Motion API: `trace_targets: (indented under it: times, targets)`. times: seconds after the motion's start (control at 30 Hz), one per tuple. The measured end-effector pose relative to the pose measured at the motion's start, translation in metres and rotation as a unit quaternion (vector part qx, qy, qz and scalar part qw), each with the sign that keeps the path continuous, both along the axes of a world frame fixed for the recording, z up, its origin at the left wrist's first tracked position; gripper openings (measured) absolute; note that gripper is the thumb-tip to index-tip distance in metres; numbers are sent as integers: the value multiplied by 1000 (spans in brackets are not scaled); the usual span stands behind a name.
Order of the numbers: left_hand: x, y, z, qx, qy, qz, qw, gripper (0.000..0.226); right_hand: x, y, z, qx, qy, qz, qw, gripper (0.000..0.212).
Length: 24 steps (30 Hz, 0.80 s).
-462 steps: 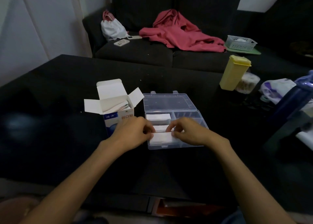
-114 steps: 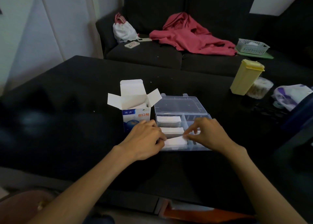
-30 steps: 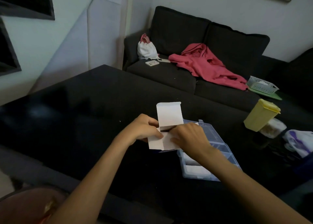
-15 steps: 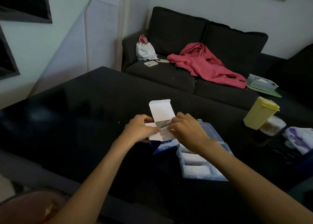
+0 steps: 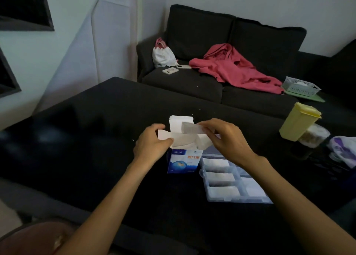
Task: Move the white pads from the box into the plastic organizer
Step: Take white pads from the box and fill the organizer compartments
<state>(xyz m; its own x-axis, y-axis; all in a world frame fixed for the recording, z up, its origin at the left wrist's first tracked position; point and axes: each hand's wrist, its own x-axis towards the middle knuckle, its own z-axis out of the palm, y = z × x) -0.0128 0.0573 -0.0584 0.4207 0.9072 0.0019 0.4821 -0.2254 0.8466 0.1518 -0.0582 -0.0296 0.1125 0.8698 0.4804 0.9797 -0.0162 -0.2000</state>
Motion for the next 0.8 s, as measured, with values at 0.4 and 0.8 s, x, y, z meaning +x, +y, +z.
trace_targets:
  times: [0.4,0.8]
  targets:
    - [20,-43,-11,341,167,-163,911,33,40,-63,-26,85,330,-68,938,30]
    - [30,-60,-7,396,63,-185,897,29,57,-96,-35,-185,361,-53,913,15]
